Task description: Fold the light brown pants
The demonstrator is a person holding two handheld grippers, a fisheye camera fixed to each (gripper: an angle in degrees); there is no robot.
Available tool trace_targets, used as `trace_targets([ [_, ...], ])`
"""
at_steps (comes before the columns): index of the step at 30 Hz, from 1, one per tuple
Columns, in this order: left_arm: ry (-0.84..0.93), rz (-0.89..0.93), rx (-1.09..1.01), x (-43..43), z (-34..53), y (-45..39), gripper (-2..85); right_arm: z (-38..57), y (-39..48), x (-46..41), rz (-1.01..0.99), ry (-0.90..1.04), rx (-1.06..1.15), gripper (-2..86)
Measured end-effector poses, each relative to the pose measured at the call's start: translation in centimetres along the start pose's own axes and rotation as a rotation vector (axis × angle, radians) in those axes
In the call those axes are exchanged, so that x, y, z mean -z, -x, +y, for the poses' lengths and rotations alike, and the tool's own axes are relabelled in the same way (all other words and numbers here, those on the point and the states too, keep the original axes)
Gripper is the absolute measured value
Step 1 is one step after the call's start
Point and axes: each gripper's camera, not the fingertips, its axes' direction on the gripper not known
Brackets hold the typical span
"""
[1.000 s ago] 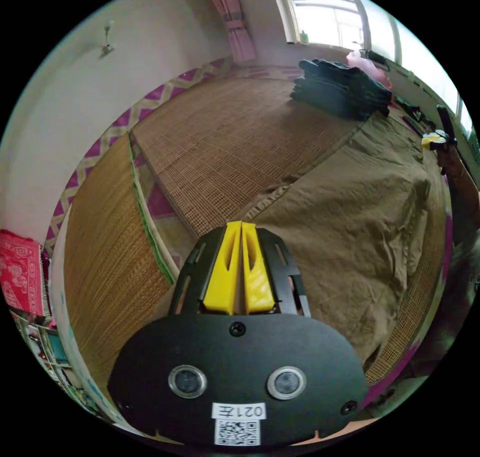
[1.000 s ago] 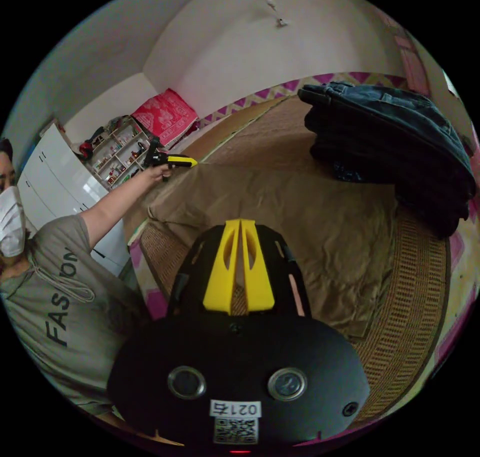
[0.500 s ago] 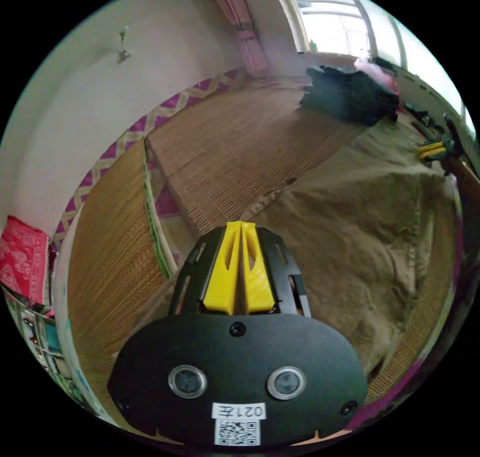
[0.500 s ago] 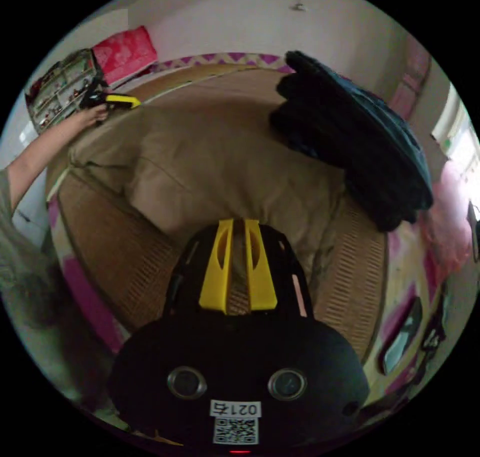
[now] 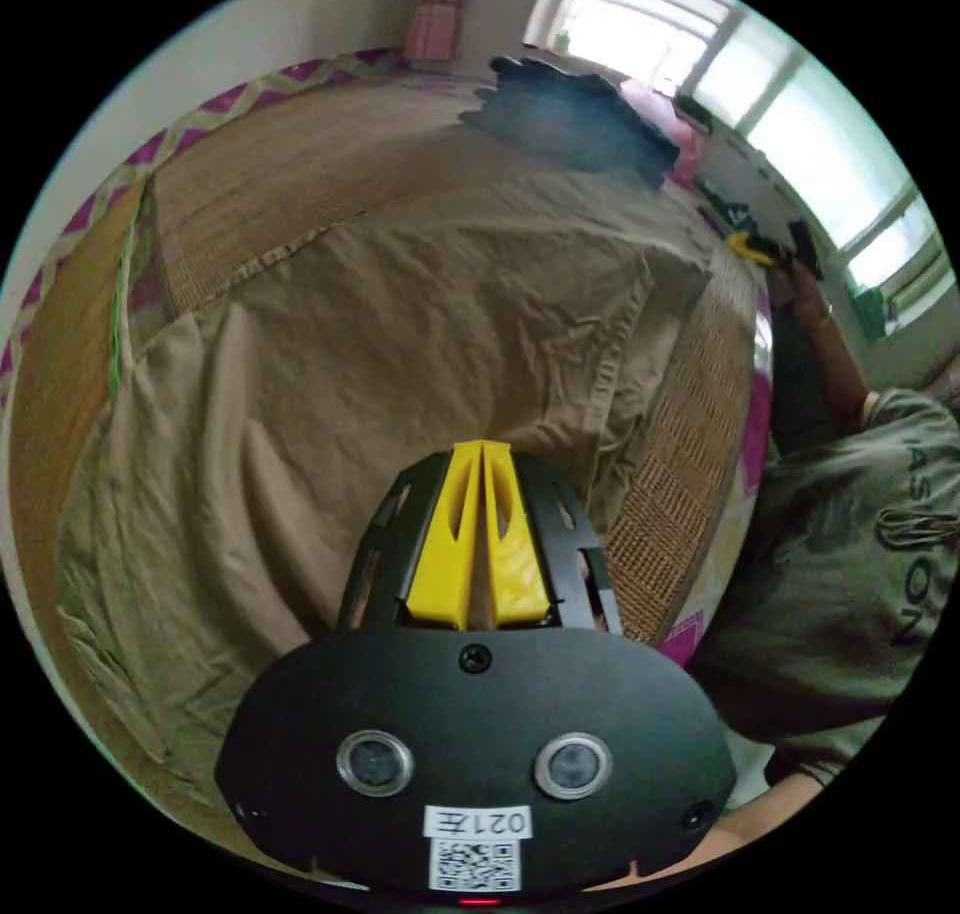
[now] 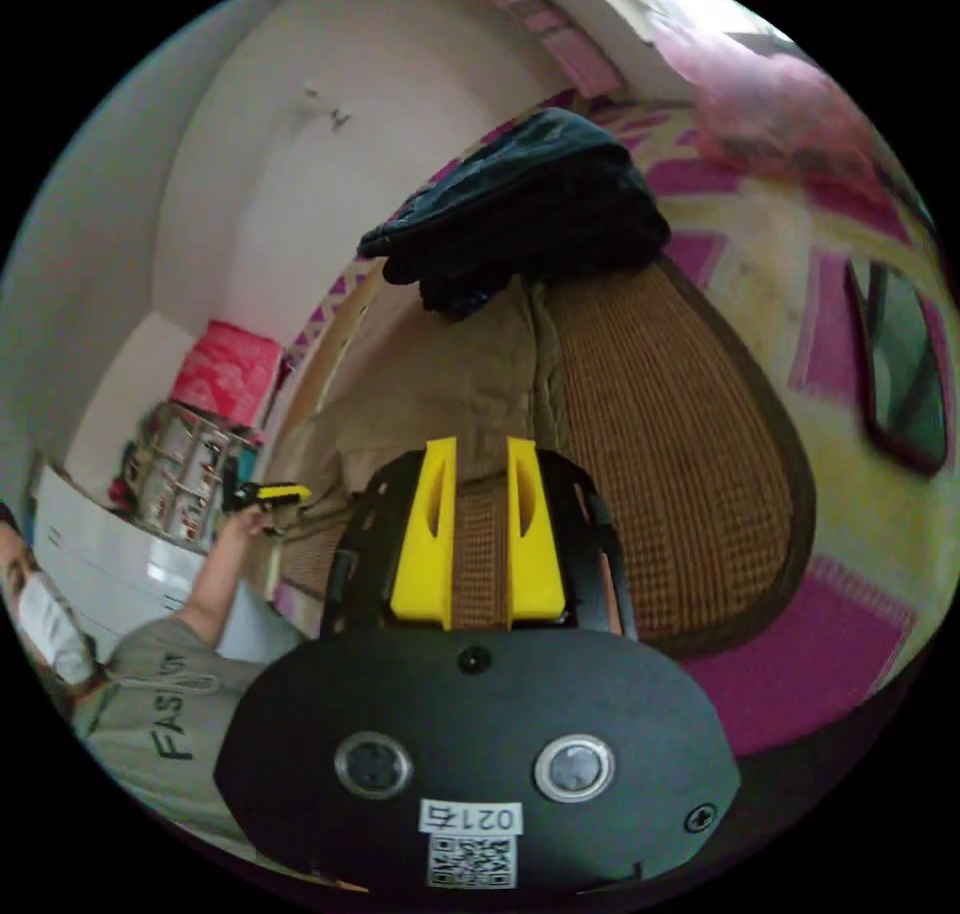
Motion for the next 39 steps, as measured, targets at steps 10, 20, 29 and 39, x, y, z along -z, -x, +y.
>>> trace_targets([
  [10, -0.182, 0.360, 0.099, -0.8, 6.9, 5.8, -1.0, 0.7, -6.0, 1.1, -0.075, -0.045, -0.252, 12.2],
  [20, -0.175, -0.150, -0.062, 1.1, 11.6, -5.7, -0.9, 1.6, -8.6, -3.0, -0.263, -0.071, -0.393, 4.9],
  [29, -0.318, -0.026, -0.085, 4.6, 22.0, -13.1, -1.0, 3.4, -4.0, -1.6, -0.309, -0.144, -0.235, -0.2],
  [39, -0.511, 0.093, 0.132, 6.3, 39.3, -14.3, -1.0, 11.0, 23.1, -6.7, -0.001, -0.181, 0.322, -0.2],
])
